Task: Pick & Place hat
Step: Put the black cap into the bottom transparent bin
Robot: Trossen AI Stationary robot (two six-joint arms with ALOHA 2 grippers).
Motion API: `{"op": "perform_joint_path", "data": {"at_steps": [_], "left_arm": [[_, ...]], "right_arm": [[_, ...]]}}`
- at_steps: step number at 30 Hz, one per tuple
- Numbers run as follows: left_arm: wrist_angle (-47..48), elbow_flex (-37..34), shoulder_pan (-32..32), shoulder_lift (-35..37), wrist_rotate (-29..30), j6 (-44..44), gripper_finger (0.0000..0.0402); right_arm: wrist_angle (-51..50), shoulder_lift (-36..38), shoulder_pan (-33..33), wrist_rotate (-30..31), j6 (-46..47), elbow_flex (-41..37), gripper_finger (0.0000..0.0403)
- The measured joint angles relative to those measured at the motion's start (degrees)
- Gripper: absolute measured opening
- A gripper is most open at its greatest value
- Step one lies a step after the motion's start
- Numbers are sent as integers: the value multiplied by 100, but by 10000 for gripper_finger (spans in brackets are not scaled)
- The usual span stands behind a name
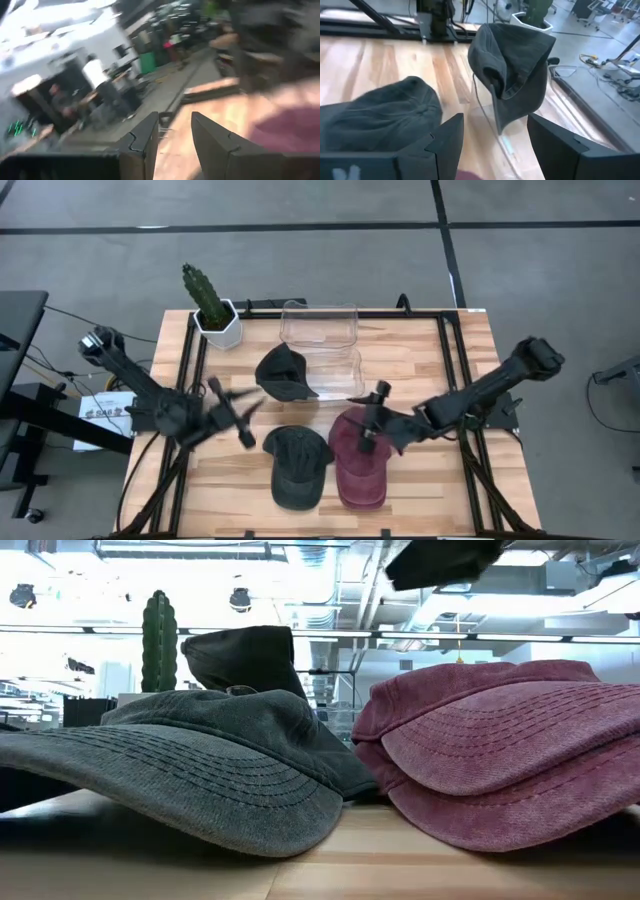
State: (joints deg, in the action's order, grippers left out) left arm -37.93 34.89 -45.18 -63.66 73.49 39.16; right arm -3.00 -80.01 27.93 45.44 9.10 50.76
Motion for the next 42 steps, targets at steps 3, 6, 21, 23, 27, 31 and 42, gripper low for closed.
{"op": "perform_joint_path", "data": {"at_steps": [3,6,21,23,27,31,42], "left_arm": [[5,0,-415,-581,-108,192,115],[-11,75,-647,-1145,-129,-166,115],[-26,992,-807,-3680,-1673,-2621,115],[-20,1041,-809,-3843,-1973,-2982,115],[53,1054,-807,-4108,-2539,-3935,115],[301,1063,-818,-4424,-2888,-4829,115],[313,1287,-1123,-4586,-3388,-5206,115]], "right_arm": [[112,181,380,322,298,-192,212],[214,221,737,612,549,-296,212],[420,-83,1761,1333,1347,-299,212],[455,-92,1811,1361,1345,-299,212],[653,-90,1871,1494,1296,-299,212],[705,-90,1870,1510,1294,-257,212],[1081,-88,1807,1603,1029,-218,212]]}}
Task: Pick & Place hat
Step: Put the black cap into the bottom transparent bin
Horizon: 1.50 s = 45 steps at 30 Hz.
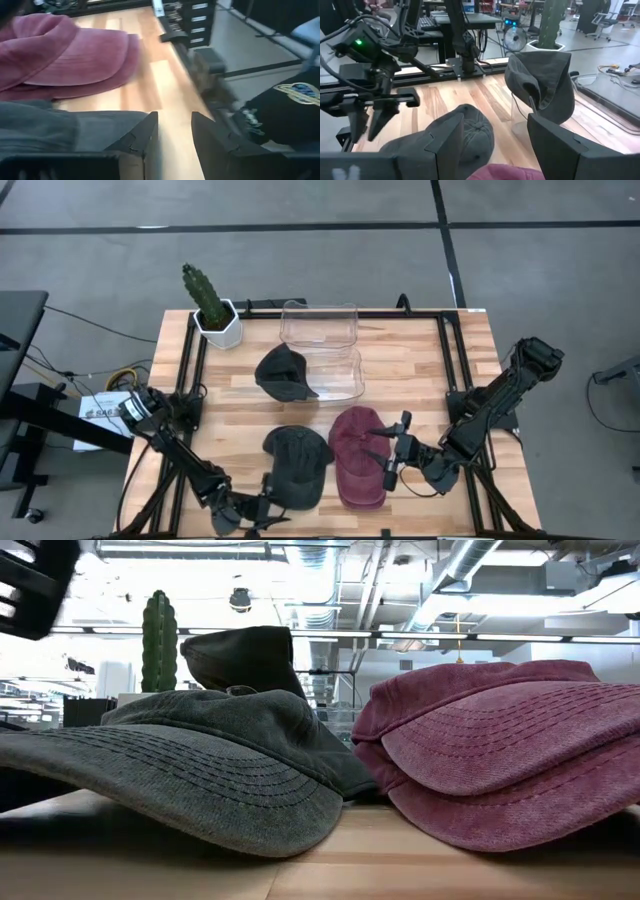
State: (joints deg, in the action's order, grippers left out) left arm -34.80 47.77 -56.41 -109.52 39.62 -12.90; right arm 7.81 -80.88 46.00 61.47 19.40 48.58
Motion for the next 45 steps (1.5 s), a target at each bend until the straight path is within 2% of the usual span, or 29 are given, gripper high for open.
{"op": "perform_joint_path", "data": {"at_steps": [4,8,13,15,18,20,26,34,37,40,45], "left_arm": [[-58,0,-227,58,-155,-578,115],[-32,-2,-326,325,-308,-2402,115],[757,0,-57,1027,-1510,-4216,108],[1340,0,97,1276,-1978,-4480,102],[2066,41,316,1572,-2628,-4336,93],[2335,110,469,1735,-2819,-4089,88],[2471,472,705,1840,-2870,-2939,85],[2648,847,734,1462,-2807,-1976,85],[3067,956,729,1411,-2591,-1502,85],[3676,994,734,1445,-1987,-1277,86],[4047,860,772,1457,-921,-1833,86]], "right_arm": [[1,0,0,0,7,0,212],[18,0,87,-4,55,0,212],[20,0,201,-9,59,0,212],[22,0,230,-9,66,0,212],[40,0,275,-9,66,0,212],[38,0,301,-11,66,0,212],[37,0,308,-12,63,0,212],[-4,0,313,-15,59,0,212],[-4,0,310,-15,58,0,212],[-5,0,310,-15,58,0,212],[-11,0,310,-15,57,0,212]]}}
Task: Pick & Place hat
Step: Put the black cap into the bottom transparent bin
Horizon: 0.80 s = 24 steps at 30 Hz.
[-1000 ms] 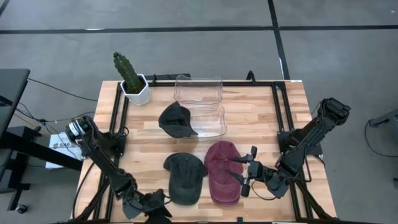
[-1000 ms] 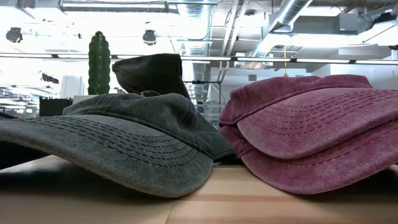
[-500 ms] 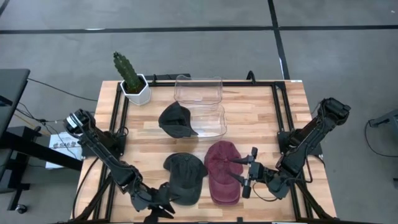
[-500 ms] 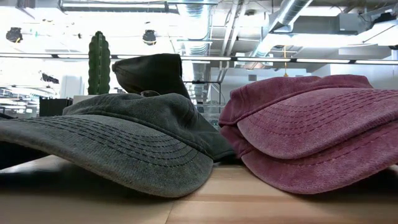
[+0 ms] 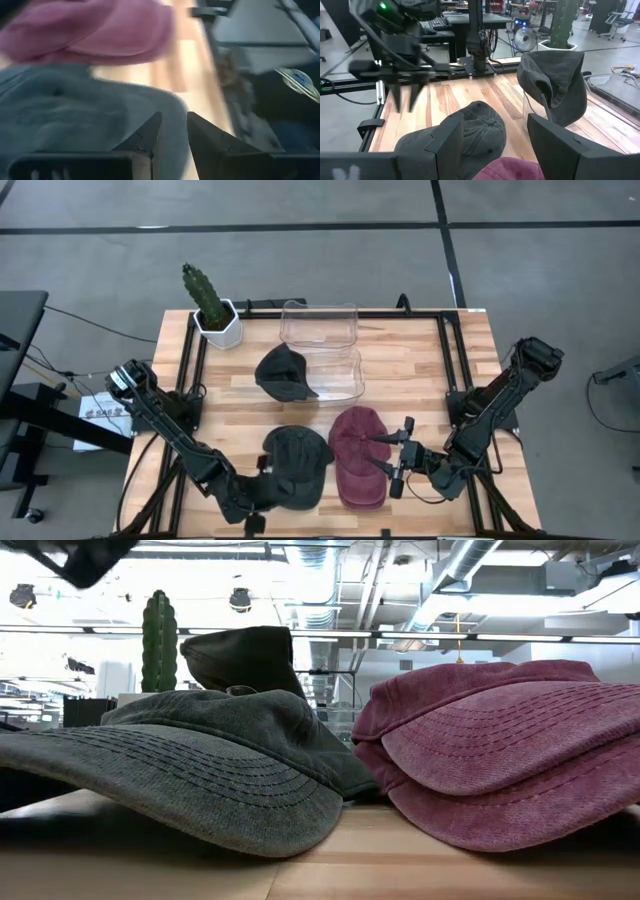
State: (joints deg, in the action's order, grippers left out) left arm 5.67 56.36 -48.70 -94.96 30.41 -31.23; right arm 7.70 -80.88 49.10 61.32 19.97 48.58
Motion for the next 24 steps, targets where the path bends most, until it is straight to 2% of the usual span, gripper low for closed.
{"op": "perform_joint_path", "data": {"at_steps": [5,13,16,20,24], "left_arm": [[-15,-242,169,0,135,-1023,86],[118,-586,376,-2,558,-1869,86],[123,-589,449,-2,448,-2111,86],[209,-589,567,15,297,-2933,86],[413,-591,686,217,-153,-3492,86]], "right_arm": [[-17,0,0,0,-2,0,212],[-15,0,0,0,-2,0,212],[-17,0,0,0,-2,0,212],[-17,0,0,-2,-2,0,212],[-17,0,0,-48,0,-2,212]]}}
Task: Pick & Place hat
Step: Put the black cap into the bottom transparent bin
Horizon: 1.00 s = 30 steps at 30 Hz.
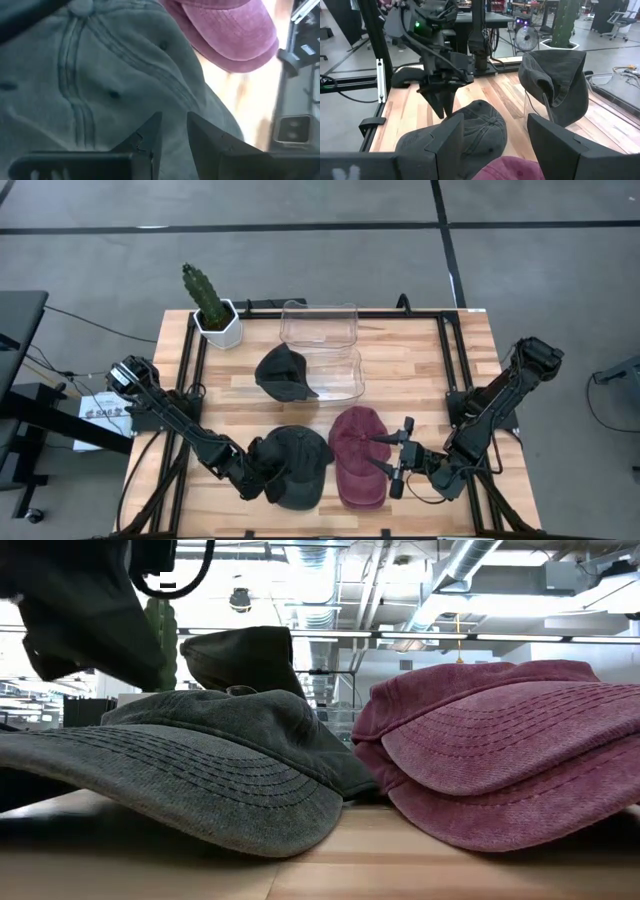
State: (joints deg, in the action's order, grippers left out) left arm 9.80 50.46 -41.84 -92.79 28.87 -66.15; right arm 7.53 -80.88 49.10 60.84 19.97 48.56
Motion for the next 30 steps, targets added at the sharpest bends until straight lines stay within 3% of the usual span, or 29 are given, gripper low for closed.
{"op": "perform_joint_path", "data": {"at_steps": [10,30], "left_arm": [[1524,0,-134,1195,163,-344,71],[1523,-912,82,1182,91,24,51]], "right_arm": [[-15,0,0,-42,0,0,212],[-20,0,0,-39,-37,0,212]]}}
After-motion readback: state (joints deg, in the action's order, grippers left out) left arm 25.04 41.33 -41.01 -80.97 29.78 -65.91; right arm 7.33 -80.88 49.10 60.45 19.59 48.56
